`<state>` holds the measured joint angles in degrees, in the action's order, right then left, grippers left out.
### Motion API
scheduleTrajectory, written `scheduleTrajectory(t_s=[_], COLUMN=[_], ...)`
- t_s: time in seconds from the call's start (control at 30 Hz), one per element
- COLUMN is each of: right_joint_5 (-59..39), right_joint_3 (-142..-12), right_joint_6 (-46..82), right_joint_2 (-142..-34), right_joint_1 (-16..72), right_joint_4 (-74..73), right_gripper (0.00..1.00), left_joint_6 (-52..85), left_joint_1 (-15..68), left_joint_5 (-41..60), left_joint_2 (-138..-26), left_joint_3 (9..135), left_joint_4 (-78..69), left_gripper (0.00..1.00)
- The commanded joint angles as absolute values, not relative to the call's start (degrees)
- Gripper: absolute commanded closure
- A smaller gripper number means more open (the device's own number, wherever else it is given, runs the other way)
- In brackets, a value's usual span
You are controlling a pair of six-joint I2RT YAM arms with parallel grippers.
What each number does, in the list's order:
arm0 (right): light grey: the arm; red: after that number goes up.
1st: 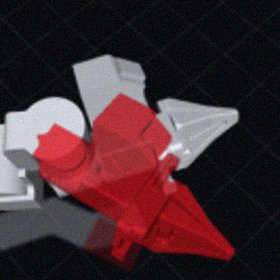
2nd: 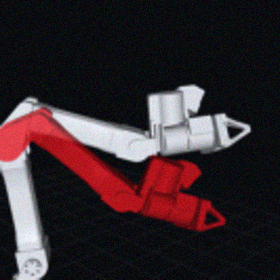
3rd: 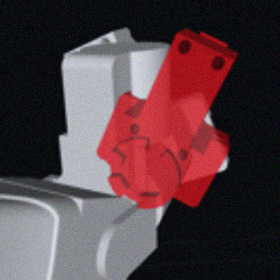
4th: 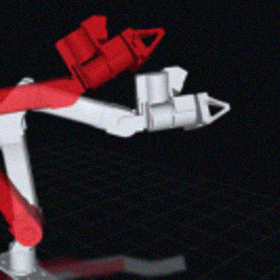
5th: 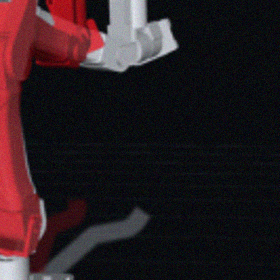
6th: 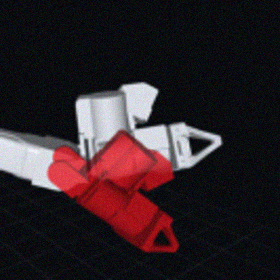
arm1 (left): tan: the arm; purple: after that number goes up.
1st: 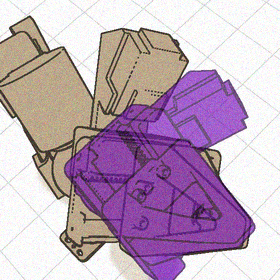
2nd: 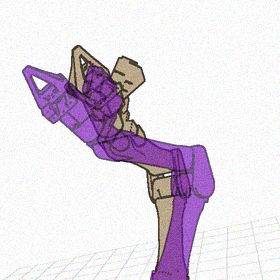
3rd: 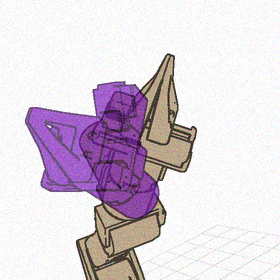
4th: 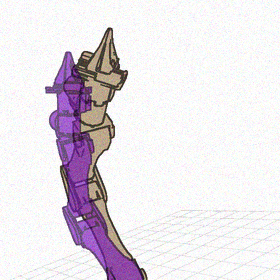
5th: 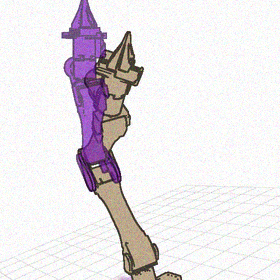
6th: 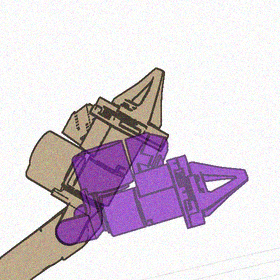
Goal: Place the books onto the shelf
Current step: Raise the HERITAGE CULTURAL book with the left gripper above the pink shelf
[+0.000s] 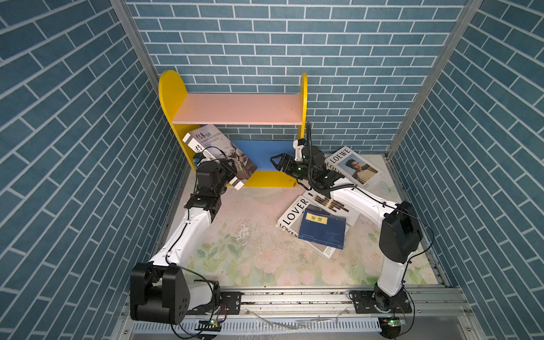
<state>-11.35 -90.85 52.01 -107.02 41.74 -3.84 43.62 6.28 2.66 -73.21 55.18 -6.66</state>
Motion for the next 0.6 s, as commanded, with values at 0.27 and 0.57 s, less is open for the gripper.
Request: scheduleTrajectory(t_s=[0.27,0.57], right_joint_5=[-9.85,-8.35], right_joint_3=[-97.62,-97.73], right_joint_6=[49.67,49.59], right_joint_2=[-108.8,-108.88], right_joint_1=[41.84,41.87], right_joint_4=[7.15,8.2], right_gripper=[0.18,0.18], left_joint_6=[26.63,21.44], left_joint_1=[6.5,7.46], left_joint_5=[-2.93,-3.05], left_joint_2=[-77.57,-78.76], left_joint_3=[53.22,54.97], left_joint_4=[-12.21,-12.05], left_gripper=[0.71,0.73])
